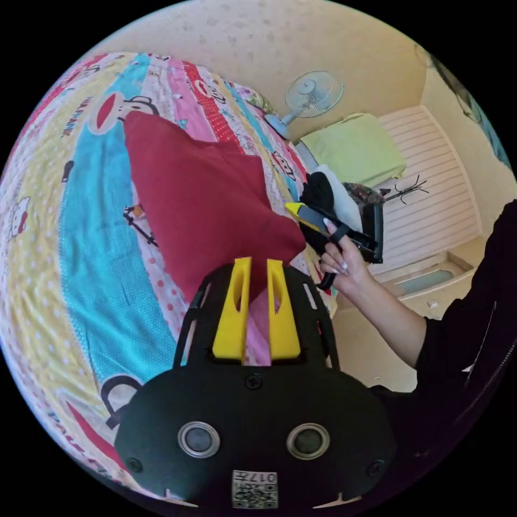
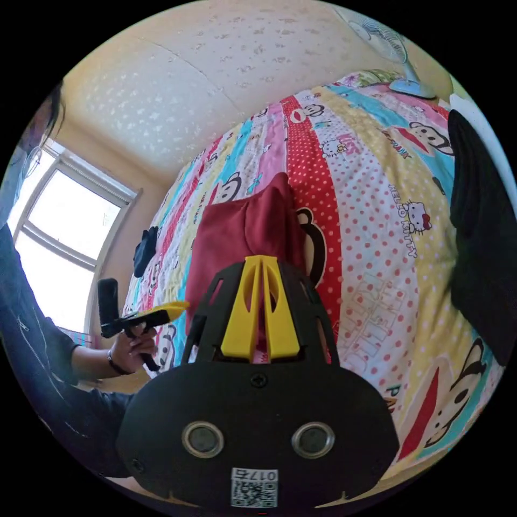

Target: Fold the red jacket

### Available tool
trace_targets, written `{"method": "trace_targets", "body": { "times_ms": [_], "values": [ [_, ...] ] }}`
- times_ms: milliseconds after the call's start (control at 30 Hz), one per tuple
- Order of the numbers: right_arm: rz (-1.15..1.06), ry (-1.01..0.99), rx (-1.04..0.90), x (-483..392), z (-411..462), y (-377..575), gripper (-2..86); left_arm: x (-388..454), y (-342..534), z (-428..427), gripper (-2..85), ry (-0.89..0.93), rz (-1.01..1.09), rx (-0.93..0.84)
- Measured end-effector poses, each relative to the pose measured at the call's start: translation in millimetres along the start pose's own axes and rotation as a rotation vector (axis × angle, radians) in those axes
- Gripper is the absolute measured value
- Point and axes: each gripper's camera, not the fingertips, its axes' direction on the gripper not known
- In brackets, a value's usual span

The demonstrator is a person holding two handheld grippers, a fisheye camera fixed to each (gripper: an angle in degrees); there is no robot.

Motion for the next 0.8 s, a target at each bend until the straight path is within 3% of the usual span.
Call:
{"method": "trace_targets", "body": {
  "times_ms": [100,167,300,400,533,600,667,800],
  "values": [
    [-0.012,0.098,-0.248,16.5,28.0,25.1,0.7,-34.6,14.3,-25.8,11.9,-0.105,-0.107,0.109],
    [-0.021,0.094,-0.222,25.9,23.1,35.1,0.8,-58.3,16.7,-17.6,16.2,-0.106,-0.169,0.052],
    [0.024,0.033,-0.203,38.4,5.2,25.8,1.6,-95.4,21.9,4.0,20.8,0.175,-0.263,0.027],
    [0.112,-0.061,-0.159,58.3,-6.3,28.8,3.8,-108.1,23.0,29.8,20.4,0.249,-0.279,-0.035],
    [0.337,-0.282,0.074,90.5,-43.9,57.3,10.3,-139.9,22.5,41.7,13.5,0.304,-0.477,-0.054],
    [0.524,-0.422,0.115,107.7,-47.6,81.9,13.2,-159.5,23.7,47.5,10.6,0.424,-0.605,-0.067],
    [0.725,-0.580,0.145,116.1,-42.0,115.8,15.8,-163.3,22.3,44.3,9.5,0.445,-0.653,-0.067],
    [0.994,-0.672,0.140,112.4,-18.9,145.6,23.7,-151.2,10.2,28.3,8.7,0.454,-0.622,-0.045]
  ]
}}
